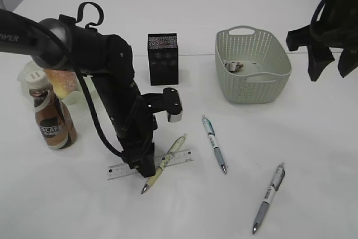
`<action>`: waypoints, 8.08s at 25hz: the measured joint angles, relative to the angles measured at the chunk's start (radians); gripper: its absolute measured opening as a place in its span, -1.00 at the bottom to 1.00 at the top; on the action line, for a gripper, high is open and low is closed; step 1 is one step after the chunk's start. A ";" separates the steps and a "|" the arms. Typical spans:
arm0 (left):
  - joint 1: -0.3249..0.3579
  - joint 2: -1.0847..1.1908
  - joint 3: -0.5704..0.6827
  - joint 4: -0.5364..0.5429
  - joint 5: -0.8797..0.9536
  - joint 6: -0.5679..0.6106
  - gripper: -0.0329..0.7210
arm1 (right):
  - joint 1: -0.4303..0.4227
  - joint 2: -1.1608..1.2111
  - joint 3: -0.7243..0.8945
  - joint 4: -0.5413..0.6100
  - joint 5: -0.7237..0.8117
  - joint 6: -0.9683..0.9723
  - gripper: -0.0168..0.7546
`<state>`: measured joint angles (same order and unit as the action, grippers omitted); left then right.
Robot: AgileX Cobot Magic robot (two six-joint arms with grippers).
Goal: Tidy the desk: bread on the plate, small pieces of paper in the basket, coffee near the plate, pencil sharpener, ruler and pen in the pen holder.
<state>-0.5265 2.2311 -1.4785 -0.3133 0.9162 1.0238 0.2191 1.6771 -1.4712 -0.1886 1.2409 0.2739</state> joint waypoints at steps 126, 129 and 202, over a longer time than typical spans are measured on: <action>0.000 0.054 -0.191 -0.150 0.225 -0.167 -0.19 | 0.000 0.000 -0.016 -0.008 -0.002 -0.002 -0.01; 0.000 0.054 -0.191 -0.183 0.227 -0.167 -0.19 | 0.000 0.000 -0.016 -0.008 -0.002 -0.002 -0.01; 0.143 -0.312 -0.783 0.149 0.155 -0.975 -0.19 | 0.000 0.000 -0.016 -0.008 -0.002 -0.002 -0.01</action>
<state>-0.3832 1.9187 -2.2617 -0.1646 1.0714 0.0485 0.2191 1.6771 -1.4875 -0.1966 1.2391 0.2722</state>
